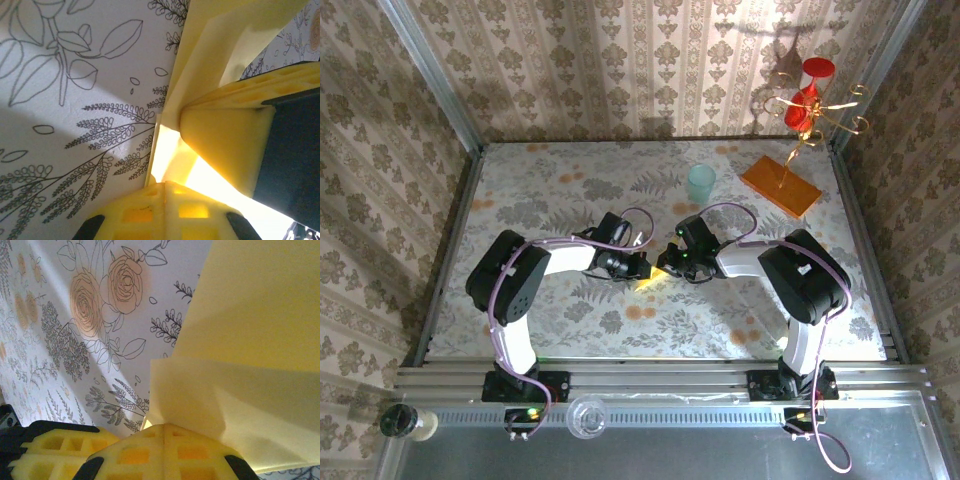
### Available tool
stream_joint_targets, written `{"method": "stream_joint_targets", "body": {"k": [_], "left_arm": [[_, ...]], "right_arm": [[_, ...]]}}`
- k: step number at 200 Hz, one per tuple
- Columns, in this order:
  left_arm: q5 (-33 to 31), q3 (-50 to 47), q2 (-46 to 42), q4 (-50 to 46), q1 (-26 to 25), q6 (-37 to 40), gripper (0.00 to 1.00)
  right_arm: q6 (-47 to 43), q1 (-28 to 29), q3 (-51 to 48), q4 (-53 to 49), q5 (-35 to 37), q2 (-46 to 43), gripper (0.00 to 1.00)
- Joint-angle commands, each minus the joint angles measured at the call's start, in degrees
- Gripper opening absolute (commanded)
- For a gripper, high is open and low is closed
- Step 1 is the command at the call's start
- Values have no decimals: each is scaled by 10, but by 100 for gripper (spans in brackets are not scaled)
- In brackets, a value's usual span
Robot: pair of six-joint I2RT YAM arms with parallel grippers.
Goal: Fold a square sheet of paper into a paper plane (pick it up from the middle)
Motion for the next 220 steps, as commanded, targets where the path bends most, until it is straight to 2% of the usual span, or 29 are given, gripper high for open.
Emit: {"method": "stream_joint_targets", "body": {"k": [1,76,147,220], "left_arm": [[-28,-13,10,-45,2,-4,4],[-26,-13,11,-50,2,0,3],[-24,-13,13,-53,1,1,3],[-18,1,-5,-52,0,3,3]], "right_arm": [[-26,-15,-5,-27,30,-24,4],[-60,-37,25,-98,80,-38,5],[-66,-52,35,-124,101,-32,5],[-61,-59,28,-123,66,7,5]]}}
